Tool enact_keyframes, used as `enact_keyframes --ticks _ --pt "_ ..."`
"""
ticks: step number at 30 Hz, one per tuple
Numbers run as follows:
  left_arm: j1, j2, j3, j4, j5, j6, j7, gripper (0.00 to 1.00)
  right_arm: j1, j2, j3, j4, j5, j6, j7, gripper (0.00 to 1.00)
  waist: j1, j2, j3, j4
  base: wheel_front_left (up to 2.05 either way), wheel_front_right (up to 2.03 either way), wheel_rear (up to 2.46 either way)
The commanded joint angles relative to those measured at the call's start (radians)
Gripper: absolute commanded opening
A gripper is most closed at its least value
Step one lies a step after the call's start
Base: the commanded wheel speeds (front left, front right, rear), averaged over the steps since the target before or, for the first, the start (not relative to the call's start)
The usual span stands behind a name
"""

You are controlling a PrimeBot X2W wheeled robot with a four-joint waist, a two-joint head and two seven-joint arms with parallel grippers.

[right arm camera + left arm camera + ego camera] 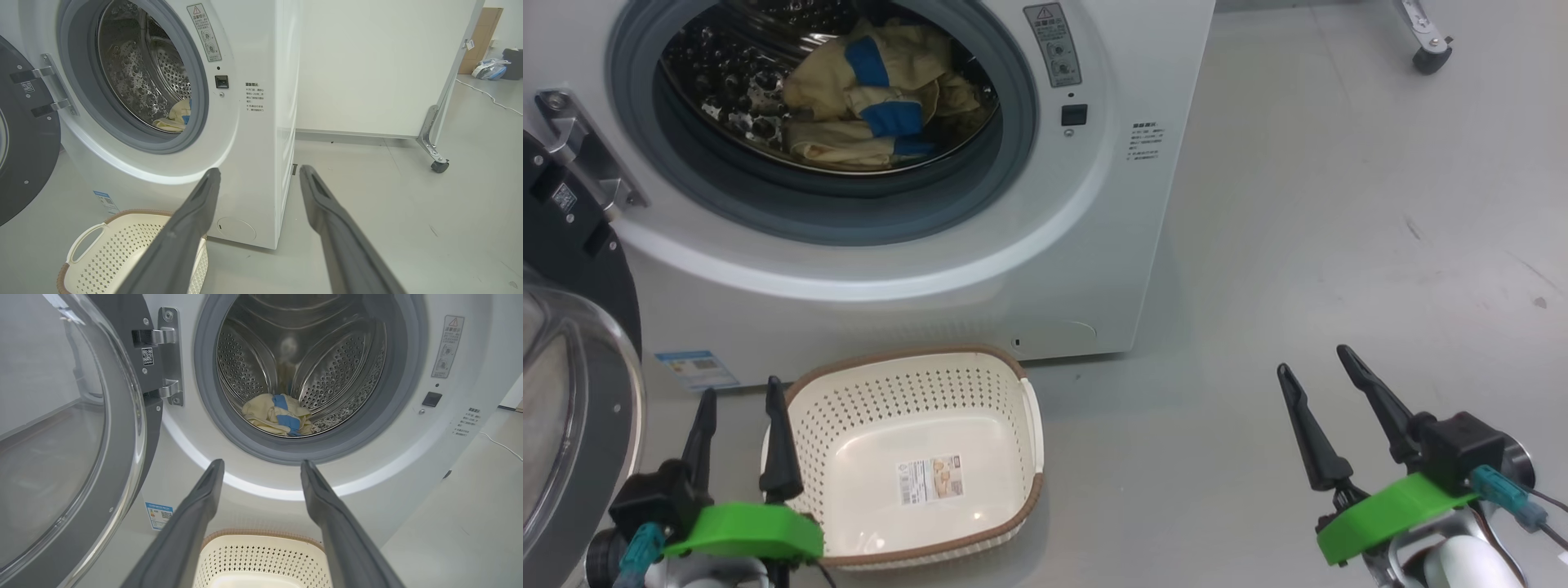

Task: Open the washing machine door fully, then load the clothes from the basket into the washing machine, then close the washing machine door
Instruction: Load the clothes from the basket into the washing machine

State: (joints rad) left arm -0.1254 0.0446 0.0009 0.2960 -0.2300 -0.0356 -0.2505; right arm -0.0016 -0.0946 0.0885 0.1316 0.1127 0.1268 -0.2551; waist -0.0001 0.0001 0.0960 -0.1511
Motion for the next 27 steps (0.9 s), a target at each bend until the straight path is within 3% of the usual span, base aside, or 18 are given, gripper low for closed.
enact_keyframes --ticks 1,27 --pt "0.007 0.008 0.041 -0.049 0.006 -0.003 -0.011 1.00 -0.001 -0.021 0.013 -0.030 -0.007 0.004 -0.007 1.00 0.0001 -0.0001 -0.005 -0.003 0.00 0.00 0.00" --pt "0.200 0.006 0.080 -0.175 -0.038 0.015 -0.011 1.00 0.050 -0.012 -0.009 -0.025 -0.015 0.004 -0.007 1.00 0.0001 -0.0001 -0.053 -0.030 0.00 0.00 0.00"
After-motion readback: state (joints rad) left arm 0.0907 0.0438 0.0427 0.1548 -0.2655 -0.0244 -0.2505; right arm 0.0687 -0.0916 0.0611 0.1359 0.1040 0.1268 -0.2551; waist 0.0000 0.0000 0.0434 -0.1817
